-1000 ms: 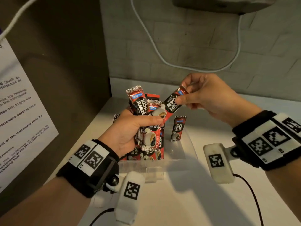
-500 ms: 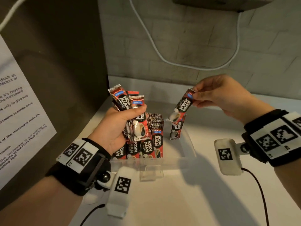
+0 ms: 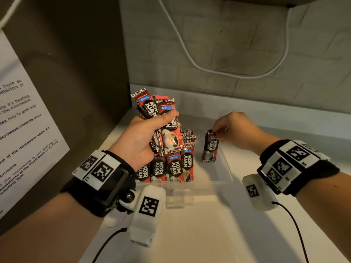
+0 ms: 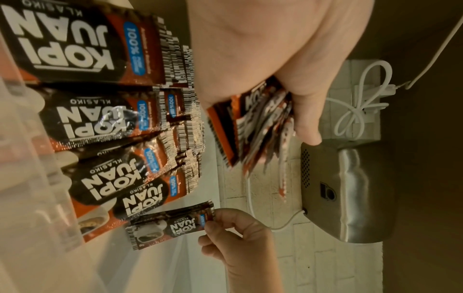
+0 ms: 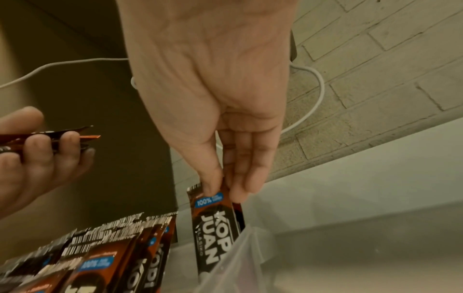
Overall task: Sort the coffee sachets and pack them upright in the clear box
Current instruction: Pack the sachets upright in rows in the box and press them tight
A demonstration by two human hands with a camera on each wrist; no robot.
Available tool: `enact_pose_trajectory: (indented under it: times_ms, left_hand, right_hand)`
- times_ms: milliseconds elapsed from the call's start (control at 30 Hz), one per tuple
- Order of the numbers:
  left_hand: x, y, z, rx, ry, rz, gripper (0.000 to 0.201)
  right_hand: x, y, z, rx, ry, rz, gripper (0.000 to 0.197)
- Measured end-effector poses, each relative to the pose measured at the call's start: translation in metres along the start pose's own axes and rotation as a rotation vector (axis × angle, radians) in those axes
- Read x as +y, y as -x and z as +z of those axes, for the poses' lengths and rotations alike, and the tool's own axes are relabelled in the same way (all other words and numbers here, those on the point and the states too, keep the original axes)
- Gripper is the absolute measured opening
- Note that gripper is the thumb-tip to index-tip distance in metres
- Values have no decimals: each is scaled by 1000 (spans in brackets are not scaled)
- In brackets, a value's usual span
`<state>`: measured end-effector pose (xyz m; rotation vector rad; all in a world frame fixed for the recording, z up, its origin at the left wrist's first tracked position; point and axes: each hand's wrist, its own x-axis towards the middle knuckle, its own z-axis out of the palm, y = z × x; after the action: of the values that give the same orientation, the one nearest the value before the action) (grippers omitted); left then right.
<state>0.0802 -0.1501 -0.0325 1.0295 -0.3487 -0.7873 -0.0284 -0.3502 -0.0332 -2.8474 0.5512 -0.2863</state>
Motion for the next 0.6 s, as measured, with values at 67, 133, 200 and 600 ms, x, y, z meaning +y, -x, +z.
enact_pose_trajectory:
  times_ms: [67,133,200,600]
  left_hand:
    - [-1,0,-1,-6,2,-5,36]
    - [-1,1,-1,-10,5,-8,35]
    - [-2,2,-1,-9,5,-12,38]
    - [-3,2,0,-12,2,-25,39]
  right_hand:
    - [0,0,1,4,23,-12,8]
    - [2,-1,3,10,35,-20,9]
    - [4,-3,4,19,47,-18,10]
    - [10,-5,10,50,94,82,20]
